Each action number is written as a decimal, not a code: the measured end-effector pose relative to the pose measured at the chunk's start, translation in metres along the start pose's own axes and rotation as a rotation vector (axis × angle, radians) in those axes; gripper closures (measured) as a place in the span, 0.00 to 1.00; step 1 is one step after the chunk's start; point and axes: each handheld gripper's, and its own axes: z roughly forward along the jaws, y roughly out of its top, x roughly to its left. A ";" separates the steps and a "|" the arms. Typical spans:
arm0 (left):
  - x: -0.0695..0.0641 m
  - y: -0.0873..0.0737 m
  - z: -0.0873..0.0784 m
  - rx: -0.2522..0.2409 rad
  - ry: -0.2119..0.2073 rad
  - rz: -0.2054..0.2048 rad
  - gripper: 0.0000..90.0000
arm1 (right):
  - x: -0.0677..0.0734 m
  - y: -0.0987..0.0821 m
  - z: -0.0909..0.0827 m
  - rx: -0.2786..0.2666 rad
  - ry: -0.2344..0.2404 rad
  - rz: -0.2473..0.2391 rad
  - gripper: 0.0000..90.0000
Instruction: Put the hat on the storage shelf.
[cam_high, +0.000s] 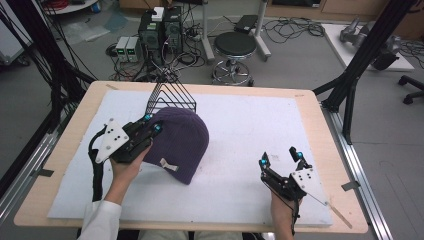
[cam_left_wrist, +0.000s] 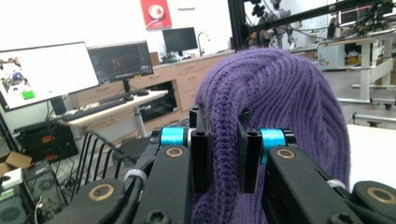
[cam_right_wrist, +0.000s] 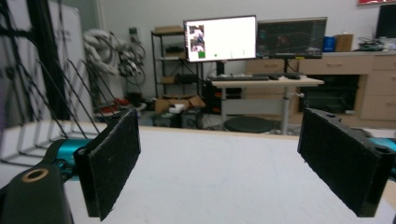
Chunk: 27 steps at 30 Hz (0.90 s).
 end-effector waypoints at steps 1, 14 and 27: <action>-0.001 0.002 0.000 -0.010 0.001 0.003 0.88 | 0.002 0.002 0.000 -0.012 0.013 0.014 0.14; -0.007 0.043 0.003 -0.150 0.023 0.001 0.88 | 0.042 0.022 0.007 -0.122 0.204 0.050 0.14; -0.009 0.060 0.015 -0.216 0.040 -0.046 0.88 | 0.112 0.029 0.040 -0.139 0.379 0.039 0.14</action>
